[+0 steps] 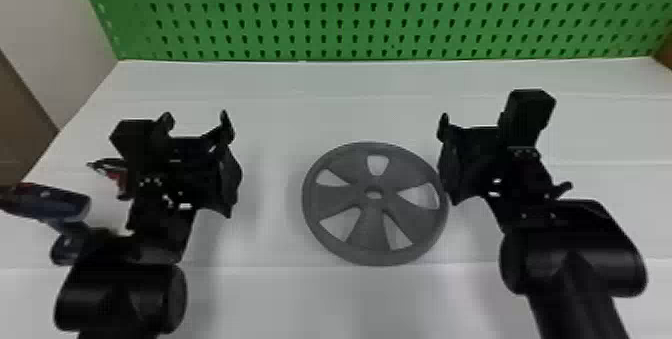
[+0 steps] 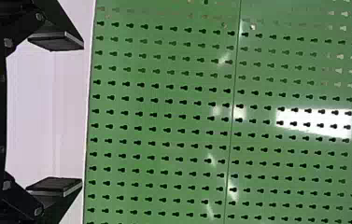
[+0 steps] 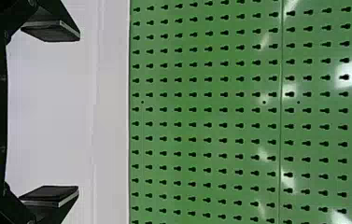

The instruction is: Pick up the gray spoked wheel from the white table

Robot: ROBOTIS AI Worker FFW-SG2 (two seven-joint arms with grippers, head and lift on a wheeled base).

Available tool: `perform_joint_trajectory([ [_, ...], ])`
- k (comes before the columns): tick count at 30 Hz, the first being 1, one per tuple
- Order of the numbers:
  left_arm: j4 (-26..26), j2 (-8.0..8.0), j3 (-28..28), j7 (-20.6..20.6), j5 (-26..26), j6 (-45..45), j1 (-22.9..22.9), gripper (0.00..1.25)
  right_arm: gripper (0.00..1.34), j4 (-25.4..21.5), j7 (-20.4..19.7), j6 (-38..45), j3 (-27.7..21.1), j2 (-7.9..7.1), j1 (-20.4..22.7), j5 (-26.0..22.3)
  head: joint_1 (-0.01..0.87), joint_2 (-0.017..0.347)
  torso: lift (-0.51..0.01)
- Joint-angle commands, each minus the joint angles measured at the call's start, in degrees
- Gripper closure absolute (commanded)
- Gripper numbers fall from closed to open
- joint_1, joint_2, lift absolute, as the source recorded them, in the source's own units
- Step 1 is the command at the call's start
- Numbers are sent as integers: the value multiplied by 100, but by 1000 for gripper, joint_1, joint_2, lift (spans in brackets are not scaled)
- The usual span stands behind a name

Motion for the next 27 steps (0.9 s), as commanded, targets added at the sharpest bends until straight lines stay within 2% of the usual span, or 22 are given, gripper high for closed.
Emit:
perform_joint_trajectory([
  [1,-2,0,9,0,0,0,8,237,139,-232,0,834,-28,5,-178,8,770,44,-98],
  [7,-11,0,9,0,9,0,17,237,140,-548,-18,2372,-19,5,-591,-10,770,44,-98],
  [16,-11,0,9,0,9,0,17,237,139,-645,-26,4929,227,-202,-1496,8,770,44,-98],
  [20,-11,0,9,0,9,0,26,237,137,-636,-26,5615,289,-202,-1751,139,770,44,-98],
  [27,-11,0,1,0,9,0,26,237,137,-504,-26,6195,376,-255,-2103,60,770,44,-98],
])
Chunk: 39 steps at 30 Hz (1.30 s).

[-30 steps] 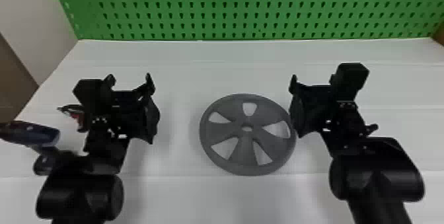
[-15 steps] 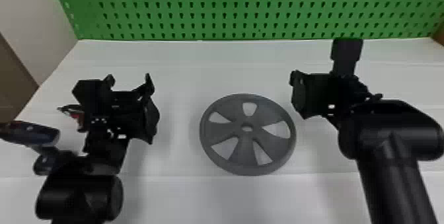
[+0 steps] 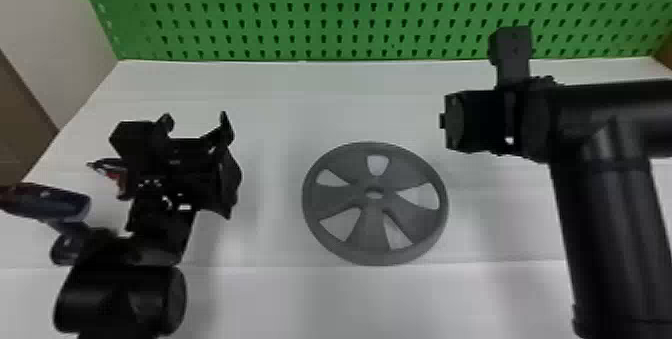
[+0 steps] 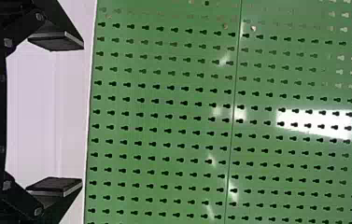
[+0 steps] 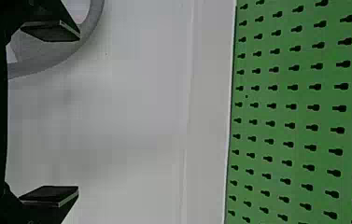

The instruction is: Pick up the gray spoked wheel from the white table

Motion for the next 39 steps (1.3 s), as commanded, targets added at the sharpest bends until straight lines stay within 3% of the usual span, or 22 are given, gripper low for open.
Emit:
perform_joint_trajectory([
  [1,0,0,-11,0,-9,9,-9,237,137,131,0,455,55,-47,-286,-83,770,44,-98],
  [13,0,9,-64,0,-79,35,-26,237,136,799,0,1606,117,-188,-1016,-232,770,44,-98],
  [20,0,9,-90,0,-149,105,-18,237,136,1617,9,1606,-24,-416,-1236,-1120,770,44,-98],
  [25,0,18,-117,0,-202,132,-53,237,136,2293,9,1606,99,-592,-1491,-1436,770,44,-98],
  [31,0,70,-126,0,-202,149,-62,237,136,2627,9,1606,398,-697,-1605,-1726,770,44,-98],
  [39,0,97,-170,0,-202,167,-79,237,136,3295,9,1606,785,-996,-1860,-2482,770,44,-98],
])
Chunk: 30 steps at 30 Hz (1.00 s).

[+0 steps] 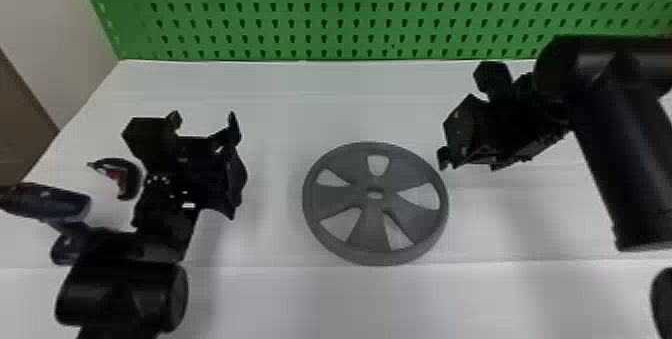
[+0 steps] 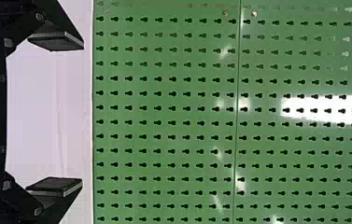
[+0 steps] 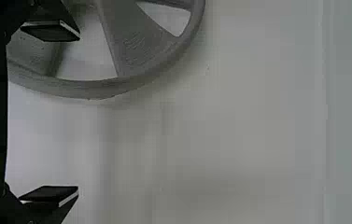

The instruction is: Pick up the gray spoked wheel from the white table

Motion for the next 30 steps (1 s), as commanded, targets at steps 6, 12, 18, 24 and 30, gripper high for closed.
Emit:
perform_joint_trajectory([
  [6,0,23,-10,0,0,13,-7,237,136,570,3,8,284,-312,-270,-621,770,44,-98],
  [12,0,23,-19,0,0,13,-15,237,136,675,3,8,372,-417,-314,-796,770,44,-98],
  [18,0,32,-19,0,0,13,-15,237,136,754,3,8,363,-417,-314,-849,770,44,-98],
  [24,0,32,-10,0,9,13,-15,237,136,781,-6,8,389,-435,-331,-902,770,44,-98],
  [30,0,23,-19,0,9,13,-15,237,136,798,-6,8,530,-408,-358,-963,770,44,-98],
])
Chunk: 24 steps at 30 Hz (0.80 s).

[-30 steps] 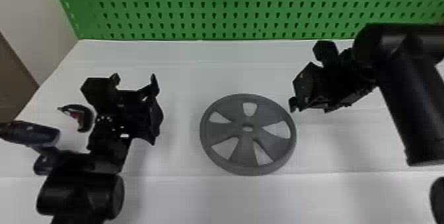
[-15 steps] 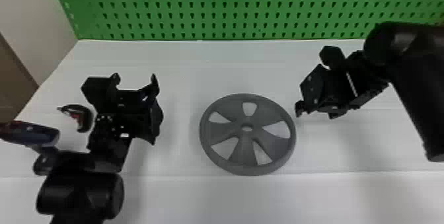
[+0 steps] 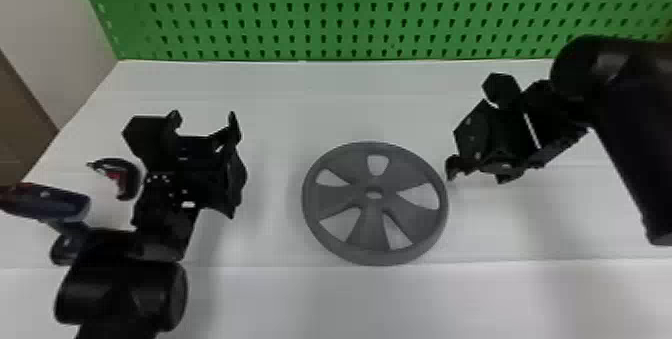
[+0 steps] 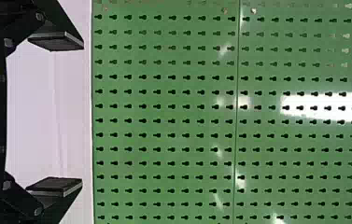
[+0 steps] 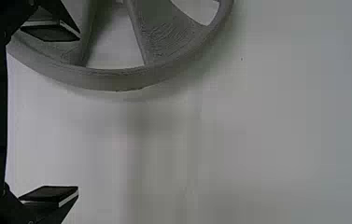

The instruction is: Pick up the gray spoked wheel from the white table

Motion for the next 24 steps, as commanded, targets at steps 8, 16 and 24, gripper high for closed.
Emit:
perform_joint_trajectory([
  [8,0,-2,-7,0,4,0,-9,237,136,27,-7,8,255,123,-81,-58,770,44,-98],
  [16,0,-2,-7,0,22,0,-9,237,136,27,-7,8,264,290,-81,21,770,44,-98],
  [24,0,-2,-16,9,22,0,-17,237,134,27,-7,8,422,342,-107,30,770,44,-98],
])
